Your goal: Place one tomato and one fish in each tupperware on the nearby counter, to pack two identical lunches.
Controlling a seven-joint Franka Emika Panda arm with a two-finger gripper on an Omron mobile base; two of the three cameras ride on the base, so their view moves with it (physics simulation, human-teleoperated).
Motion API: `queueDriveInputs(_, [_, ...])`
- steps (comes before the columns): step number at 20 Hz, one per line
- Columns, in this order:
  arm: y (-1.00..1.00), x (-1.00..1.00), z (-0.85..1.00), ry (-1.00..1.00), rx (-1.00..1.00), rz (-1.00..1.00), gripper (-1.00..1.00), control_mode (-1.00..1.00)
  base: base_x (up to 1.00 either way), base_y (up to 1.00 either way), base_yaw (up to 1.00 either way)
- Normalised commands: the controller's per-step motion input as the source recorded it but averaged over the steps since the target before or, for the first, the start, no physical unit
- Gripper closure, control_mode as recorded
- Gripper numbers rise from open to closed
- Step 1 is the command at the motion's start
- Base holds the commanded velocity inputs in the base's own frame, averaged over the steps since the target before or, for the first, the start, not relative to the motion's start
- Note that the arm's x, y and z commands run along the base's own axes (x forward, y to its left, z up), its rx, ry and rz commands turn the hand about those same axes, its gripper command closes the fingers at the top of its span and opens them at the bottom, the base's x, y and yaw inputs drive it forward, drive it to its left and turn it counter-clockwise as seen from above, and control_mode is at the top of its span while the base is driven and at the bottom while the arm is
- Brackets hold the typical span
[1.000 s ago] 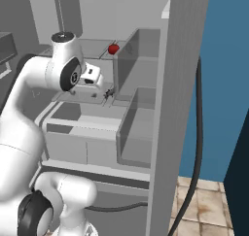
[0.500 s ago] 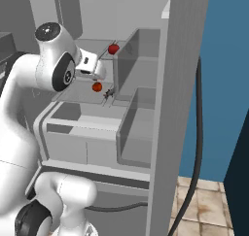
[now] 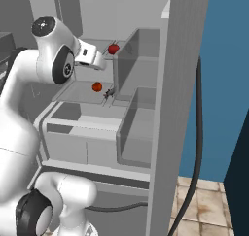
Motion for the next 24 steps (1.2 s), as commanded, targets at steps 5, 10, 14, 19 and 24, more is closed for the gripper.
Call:
queueDriveInputs(5, [0.0,0.66,0.02,-0.01,0.0,0.0,-1.0,-1.0,0.0,0.0,0.0])
queueDriveInputs(10, [0.0,0.75,0.0,0.0,0.01,0.0,-1.0,-1.0,0.0,0.0,0.0])
queueDriveInputs(14, [0.0,0.72,0.0,0.03,0.0,0.0,-1.0,-1.0,0.0,0.0,0.0])
queueDriveInputs(19, [0.0,0.72,0.0,0.04,0.0,0.0,-1.0,-1.0,0.0,0.0,0.0])
queueDriveInputs(24, [0.0,0.6,0.0,0.02,0.0,0.0,-1.0,-1.0,0.0,0.0,0.0])
